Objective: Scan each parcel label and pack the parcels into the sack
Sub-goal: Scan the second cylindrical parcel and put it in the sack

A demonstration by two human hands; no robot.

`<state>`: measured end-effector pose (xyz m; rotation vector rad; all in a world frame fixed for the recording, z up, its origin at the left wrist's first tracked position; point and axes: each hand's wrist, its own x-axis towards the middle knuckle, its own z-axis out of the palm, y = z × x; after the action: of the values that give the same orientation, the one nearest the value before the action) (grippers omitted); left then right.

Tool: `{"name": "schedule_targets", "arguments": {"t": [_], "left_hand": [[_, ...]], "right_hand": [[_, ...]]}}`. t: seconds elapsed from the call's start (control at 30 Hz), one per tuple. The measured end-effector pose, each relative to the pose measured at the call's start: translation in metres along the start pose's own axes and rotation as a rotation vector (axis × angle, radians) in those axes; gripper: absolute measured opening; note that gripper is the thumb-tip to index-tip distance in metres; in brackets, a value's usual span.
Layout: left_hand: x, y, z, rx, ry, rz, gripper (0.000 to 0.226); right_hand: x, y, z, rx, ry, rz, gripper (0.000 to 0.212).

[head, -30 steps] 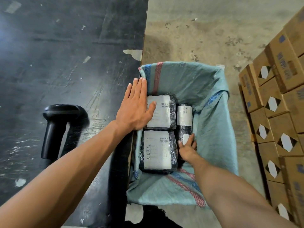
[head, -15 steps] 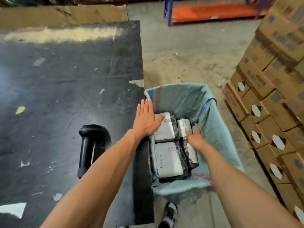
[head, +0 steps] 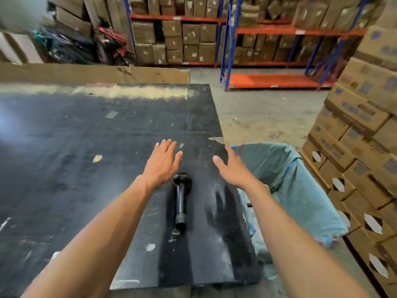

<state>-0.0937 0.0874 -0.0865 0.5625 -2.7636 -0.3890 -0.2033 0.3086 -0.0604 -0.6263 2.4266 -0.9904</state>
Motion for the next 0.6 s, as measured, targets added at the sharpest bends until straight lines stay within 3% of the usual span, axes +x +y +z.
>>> {"name": "schedule_targets", "arguments": {"t": [0.13,0.27,0.6], "left_hand": [[-0.053,-0.054,0.018,0.078,-0.112,-0.156,0.063],[-0.097,-0.063,0.055,0.073,-0.277,-0.191,0.073],[-0.103,-0.068,0.070,0.113,-0.244,-0.106,0.076]], "right_hand": [[-0.014,-0.048,0.059,-0.156,-0.133,0.033,0.086],[-0.033,-0.066,0.110,-0.327,-0.128,0.097,0.096],[-0.032,-0.062,0.125,-0.343,0.047,0.082,0.072]]}}
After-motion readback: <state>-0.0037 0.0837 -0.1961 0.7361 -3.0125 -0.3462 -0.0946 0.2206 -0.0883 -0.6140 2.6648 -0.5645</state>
